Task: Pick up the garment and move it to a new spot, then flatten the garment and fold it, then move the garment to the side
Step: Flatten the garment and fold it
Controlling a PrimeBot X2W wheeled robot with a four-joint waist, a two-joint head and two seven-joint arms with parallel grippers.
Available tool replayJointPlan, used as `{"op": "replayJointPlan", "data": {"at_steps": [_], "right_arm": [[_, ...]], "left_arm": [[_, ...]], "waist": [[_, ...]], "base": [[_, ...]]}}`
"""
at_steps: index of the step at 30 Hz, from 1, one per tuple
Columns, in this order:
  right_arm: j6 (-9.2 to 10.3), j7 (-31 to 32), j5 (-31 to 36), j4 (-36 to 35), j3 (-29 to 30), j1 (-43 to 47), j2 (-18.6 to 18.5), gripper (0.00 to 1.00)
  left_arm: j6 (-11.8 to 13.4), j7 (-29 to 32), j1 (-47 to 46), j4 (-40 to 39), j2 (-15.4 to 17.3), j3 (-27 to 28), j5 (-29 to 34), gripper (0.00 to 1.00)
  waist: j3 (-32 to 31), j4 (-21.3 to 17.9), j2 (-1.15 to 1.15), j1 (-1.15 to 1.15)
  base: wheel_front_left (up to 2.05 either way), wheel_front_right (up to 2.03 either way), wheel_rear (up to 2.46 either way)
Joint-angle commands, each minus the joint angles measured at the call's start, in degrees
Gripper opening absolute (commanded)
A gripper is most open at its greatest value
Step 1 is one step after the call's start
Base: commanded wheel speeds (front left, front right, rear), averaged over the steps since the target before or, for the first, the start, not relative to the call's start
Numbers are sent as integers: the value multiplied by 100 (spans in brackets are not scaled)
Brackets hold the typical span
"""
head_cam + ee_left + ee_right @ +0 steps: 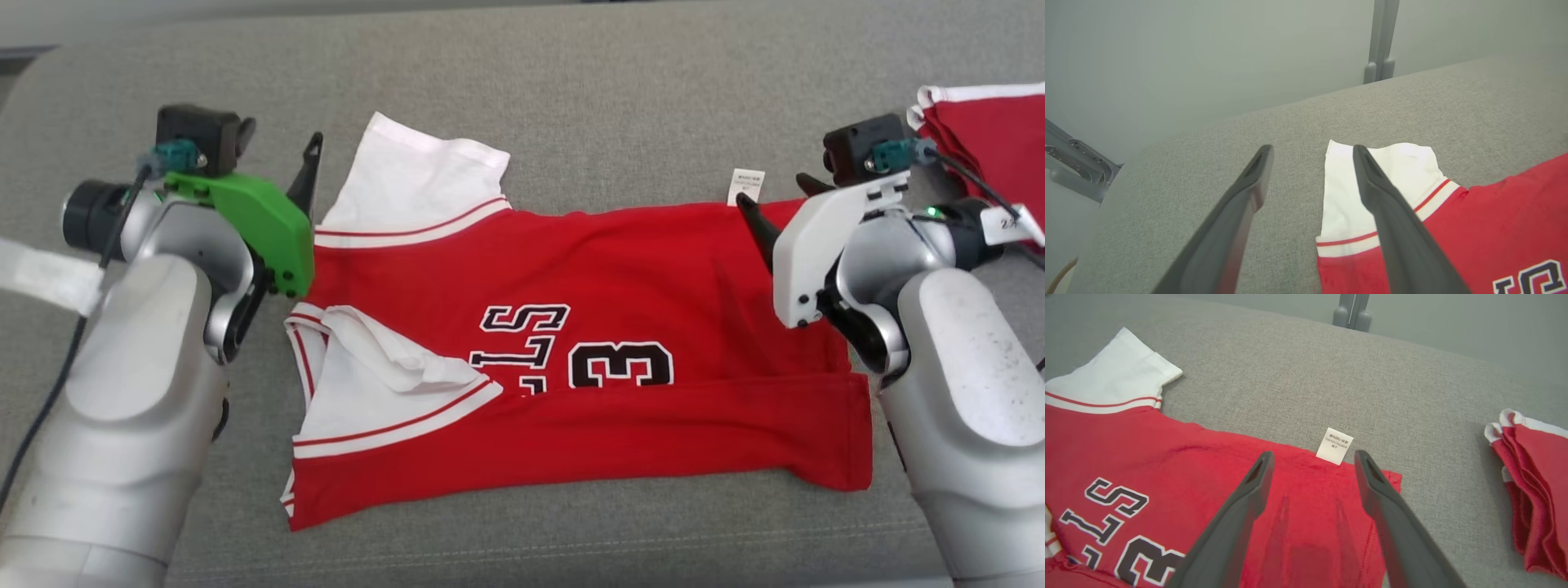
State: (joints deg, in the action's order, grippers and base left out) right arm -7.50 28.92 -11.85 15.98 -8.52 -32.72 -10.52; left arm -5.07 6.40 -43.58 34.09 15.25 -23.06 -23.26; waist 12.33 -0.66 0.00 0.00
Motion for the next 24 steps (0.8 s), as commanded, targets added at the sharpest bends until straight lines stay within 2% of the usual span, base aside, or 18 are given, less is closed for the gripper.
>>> {"op": "replayJointPlan", "data": {"at_steps": [1, 4, 10, 20, 24], "right_arm": [[3, 246, 102, -91, -33, -202, -85, 100], [3, 572, 256, -240, -43, -437, -225, 100], [3, 825, 503, -521, 41, -722, -368, 100], [3, 841, 500, -721, -6, -705, -447, 100], [3, 813, 496, -717, -30, -654, -426, 100]], "left_arm": [[-37, 104, -360, 188, 58, -65, 110, 100], [-35, 206, -804, 515, 91, -116, 183, 100], [-24, 385, -1436, 1094, 102, -297, 407, 100], [-84, 682, -2123, 1805, 85, -465, 482, 100], [7, 850, -2311, 2041, 71, -496, 482, 100]], "waist": [[762, -392, 0, 0], [1009, -527, 0, 0], [1381, -711, 0, 0], [1621, -865, 0, 0], [1643, -912, 0, 0]], "base": [[0, 0, 0], [0, 0, 0], [0, 0, 0], [0, 0, 0], [0, 0, 0]]}}
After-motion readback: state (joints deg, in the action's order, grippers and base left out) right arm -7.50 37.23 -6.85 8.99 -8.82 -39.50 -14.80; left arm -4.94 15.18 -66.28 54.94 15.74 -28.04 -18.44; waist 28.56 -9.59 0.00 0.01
